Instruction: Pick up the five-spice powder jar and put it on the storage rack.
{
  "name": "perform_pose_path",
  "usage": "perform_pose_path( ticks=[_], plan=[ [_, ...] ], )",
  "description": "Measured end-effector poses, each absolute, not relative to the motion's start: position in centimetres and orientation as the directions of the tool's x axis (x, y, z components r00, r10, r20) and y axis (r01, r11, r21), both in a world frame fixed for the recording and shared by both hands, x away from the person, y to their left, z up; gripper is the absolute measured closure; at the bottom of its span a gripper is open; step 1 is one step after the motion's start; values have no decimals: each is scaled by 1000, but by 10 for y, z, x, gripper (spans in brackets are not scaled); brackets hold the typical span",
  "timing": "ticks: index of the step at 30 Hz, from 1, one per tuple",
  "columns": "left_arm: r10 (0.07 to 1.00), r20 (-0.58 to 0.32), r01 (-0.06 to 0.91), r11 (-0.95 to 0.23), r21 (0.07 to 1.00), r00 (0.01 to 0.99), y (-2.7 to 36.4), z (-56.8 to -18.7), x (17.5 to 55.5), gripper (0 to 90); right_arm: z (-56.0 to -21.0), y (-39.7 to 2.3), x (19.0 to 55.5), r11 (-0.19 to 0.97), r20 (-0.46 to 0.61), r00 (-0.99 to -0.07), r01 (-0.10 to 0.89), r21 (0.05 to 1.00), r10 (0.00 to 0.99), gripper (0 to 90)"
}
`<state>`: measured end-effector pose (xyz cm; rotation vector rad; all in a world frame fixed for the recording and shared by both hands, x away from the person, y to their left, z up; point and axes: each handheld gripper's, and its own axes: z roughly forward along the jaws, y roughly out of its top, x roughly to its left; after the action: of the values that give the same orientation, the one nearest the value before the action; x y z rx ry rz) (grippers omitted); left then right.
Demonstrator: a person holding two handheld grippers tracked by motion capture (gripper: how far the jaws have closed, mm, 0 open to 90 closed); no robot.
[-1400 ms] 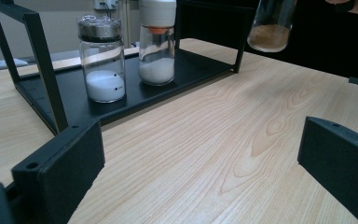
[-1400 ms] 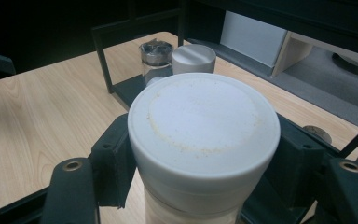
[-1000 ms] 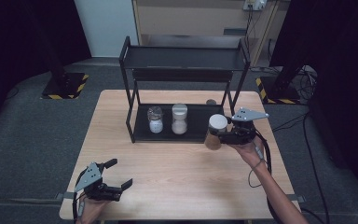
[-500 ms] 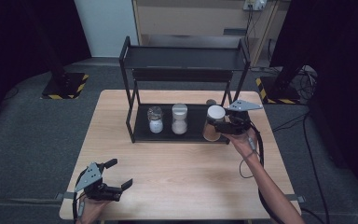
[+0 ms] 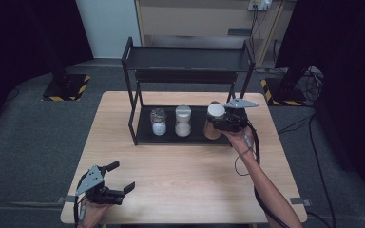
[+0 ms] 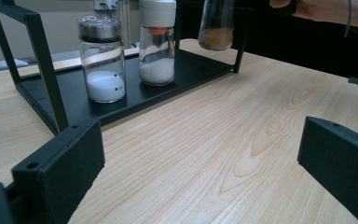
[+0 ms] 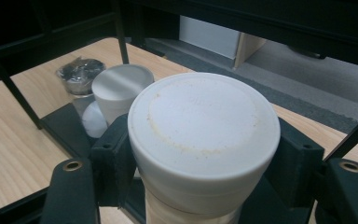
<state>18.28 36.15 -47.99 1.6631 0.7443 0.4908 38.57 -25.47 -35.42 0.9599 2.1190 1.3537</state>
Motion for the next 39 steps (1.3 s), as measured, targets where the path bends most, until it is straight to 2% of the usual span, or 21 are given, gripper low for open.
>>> perform_pose_path(
  ticks=[22,39],
  plan=[
    [707,-82,212,-98,972,702,363,-481,181,0,-380,-230,406,284,-26,-608,333,899,793,340],
    [710,-85,215,-95,972,699,364,-481,181,0,-394,-229,415,276,-8,-596,360,891,803,340]
  ],
)
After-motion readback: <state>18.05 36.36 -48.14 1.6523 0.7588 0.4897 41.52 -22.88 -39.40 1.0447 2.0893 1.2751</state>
